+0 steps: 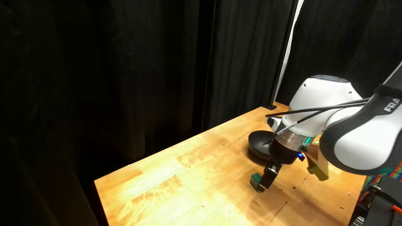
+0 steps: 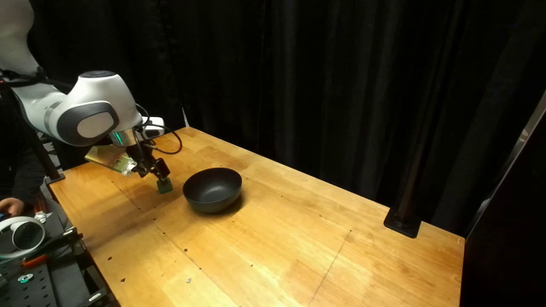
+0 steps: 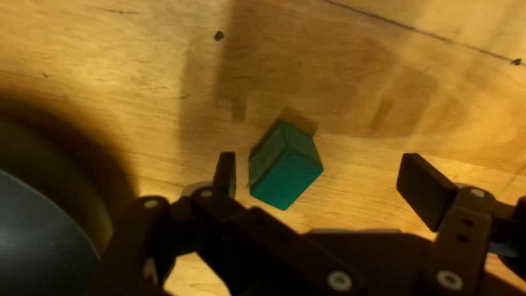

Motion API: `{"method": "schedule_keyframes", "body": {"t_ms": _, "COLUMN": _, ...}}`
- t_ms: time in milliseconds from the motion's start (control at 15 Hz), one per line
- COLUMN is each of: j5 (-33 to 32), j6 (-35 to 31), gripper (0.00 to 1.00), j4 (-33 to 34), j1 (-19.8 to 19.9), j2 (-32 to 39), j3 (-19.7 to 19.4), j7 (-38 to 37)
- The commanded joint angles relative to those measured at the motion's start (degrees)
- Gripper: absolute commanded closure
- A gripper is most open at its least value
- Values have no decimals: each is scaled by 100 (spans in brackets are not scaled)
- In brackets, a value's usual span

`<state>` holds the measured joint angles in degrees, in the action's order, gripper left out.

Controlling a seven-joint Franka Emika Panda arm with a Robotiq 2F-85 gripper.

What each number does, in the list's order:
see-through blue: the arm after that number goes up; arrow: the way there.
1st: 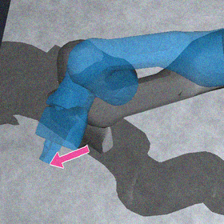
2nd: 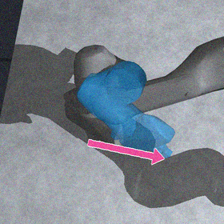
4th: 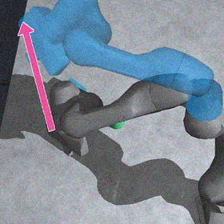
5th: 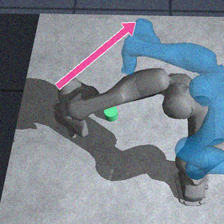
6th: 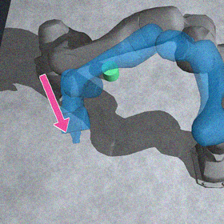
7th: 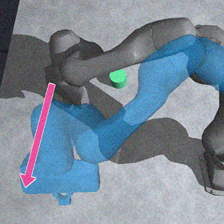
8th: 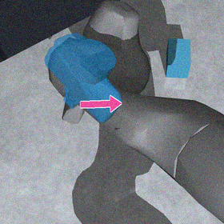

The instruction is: Put the green block in the bowl

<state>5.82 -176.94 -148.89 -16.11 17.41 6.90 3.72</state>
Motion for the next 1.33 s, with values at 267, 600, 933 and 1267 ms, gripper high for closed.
{"method": "schedule_keyframes", "body": {"t_ms": 267, "j5": -625, "j6": -54, "gripper": 42, "j4": 872, "j1": -255, "j2": 858, "j3": -550, "j7": -596}}
{"method": "schedule_keyframes", "body": {"t_ms": 600, "j5": -825, "j6": 407, "gripper": 81, "j4": 737, "j1": -707, "j2": 601, "j3": -1224, "j7": -947}}
{"method": "schedule_keyframes", "body": {"t_ms": 933, "j5": -1361, "j6": 1381, "gripper": 83, "j4": 564, "j1": -797, "j2": 35, "j3": -1628, "j7": -1429}}
{"method": "schedule_keyframes", "body": {"t_ms": 1267, "j5": -2337, "j6": 1897, "gripper": 83, "j4": 674, "j1": -586, "j2": -753, "j3": -1634, "j7": -2192}}
